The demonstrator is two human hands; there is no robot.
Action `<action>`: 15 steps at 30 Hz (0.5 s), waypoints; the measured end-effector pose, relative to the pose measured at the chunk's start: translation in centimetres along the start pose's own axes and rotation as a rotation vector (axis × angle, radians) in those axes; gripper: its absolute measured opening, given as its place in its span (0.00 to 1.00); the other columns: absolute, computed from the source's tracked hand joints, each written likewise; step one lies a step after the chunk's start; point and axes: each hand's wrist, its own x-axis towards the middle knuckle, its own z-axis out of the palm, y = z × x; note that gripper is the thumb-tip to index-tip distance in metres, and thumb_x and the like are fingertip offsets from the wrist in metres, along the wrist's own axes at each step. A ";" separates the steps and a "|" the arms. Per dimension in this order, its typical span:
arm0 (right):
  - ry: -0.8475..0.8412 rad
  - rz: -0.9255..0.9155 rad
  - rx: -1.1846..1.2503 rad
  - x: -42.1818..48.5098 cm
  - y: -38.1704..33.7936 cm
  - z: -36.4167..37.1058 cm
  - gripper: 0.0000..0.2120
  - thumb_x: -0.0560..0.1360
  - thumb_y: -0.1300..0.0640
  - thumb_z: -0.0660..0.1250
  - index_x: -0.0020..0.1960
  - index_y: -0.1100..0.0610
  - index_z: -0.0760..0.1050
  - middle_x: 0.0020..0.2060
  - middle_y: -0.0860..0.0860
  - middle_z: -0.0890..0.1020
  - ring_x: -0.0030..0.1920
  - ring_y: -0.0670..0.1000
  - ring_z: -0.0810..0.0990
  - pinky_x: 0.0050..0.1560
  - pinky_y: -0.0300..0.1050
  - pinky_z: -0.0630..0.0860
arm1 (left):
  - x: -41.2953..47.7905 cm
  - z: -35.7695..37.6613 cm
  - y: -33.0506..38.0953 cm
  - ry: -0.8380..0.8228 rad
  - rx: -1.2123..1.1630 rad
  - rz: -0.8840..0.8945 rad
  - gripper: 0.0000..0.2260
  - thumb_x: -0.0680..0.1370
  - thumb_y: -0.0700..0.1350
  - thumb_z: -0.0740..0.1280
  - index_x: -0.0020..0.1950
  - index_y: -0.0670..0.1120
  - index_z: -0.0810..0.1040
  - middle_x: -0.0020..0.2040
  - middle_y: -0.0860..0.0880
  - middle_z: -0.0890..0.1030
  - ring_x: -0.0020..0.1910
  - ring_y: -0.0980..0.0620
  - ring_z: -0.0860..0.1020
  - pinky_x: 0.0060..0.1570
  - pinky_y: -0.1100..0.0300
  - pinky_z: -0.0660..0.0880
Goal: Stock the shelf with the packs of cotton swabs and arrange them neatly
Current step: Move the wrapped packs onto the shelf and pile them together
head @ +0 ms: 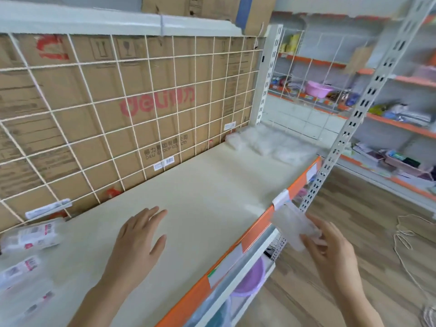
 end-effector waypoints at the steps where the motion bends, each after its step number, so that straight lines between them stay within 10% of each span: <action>1: 0.025 0.008 -0.009 -0.1 0.3 -0.4 0.19 0.71 0.68 0.70 0.60 0.54 0.77 0.44 0.42 0.77 0.40 0.54 0.81 0.36 0.21 0.68 | 0.6 0.3 0.2 -0.002 -0.022 0.023 0.22 0.75 0.54 0.53 0.65 0.48 0.73 0.62 0.48 0.77 0.63 0.52 0.68 0.57 0.51 0.71; 15: 0.106 0.044 0.045 7.3 4.9 0.1 0.20 0.72 0.66 0.69 0.62 0.53 0.75 0.51 0.48 0.79 0.42 0.46 0.80 0.37 0.21 0.68 | 10.7 6.5 3.3 -0.038 -0.189 0.159 0.24 0.75 0.56 0.53 0.67 0.49 0.72 0.65 0.50 0.75 0.64 0.55 0.67 0.60 0.54 0.68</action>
